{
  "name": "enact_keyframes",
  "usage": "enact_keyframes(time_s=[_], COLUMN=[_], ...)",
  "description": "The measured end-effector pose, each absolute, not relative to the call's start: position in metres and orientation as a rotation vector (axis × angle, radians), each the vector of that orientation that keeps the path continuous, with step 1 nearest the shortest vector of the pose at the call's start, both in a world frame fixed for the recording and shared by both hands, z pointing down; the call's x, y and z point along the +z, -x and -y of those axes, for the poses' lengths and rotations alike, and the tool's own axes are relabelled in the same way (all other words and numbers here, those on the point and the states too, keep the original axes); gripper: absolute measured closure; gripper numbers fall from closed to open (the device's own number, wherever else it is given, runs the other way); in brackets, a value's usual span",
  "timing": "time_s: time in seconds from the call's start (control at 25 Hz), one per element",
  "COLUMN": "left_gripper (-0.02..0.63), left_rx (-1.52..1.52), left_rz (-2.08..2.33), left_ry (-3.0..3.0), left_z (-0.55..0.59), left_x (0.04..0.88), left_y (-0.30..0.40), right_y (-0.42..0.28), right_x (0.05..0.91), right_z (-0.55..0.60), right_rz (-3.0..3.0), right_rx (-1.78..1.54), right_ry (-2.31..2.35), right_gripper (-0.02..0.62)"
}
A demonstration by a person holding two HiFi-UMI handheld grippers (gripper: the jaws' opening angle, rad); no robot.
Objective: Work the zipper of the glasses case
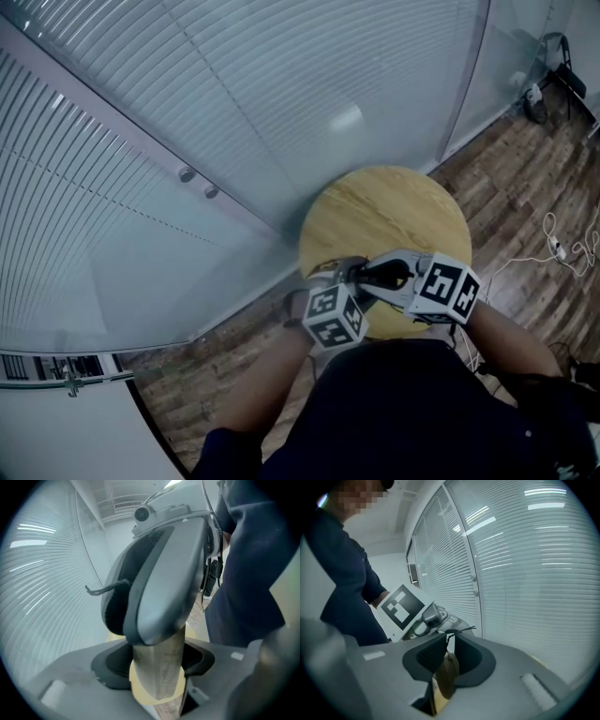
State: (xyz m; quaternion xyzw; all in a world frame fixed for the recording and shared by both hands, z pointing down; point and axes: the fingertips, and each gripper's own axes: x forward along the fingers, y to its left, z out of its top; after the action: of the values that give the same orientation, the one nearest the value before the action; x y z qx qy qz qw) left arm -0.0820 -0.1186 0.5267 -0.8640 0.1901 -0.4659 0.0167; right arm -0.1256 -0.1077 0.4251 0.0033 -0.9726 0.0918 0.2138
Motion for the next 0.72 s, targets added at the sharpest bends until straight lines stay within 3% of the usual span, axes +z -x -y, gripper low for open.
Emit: enact_keyframes(time_s=[0.72], left_gripper=[0.311], left_rx=[-1.445], left_rz=[-0.619], left_ry=[2.798], left_z=[0.117], left_x=[0.523], left_y=[0.083], right_y=[0.110], right_x=[0.412], right_z=[0.118], right_rz=[2.763], right_rx=[0.410], right_ry=[-0.024], right_gripper=[0.538])
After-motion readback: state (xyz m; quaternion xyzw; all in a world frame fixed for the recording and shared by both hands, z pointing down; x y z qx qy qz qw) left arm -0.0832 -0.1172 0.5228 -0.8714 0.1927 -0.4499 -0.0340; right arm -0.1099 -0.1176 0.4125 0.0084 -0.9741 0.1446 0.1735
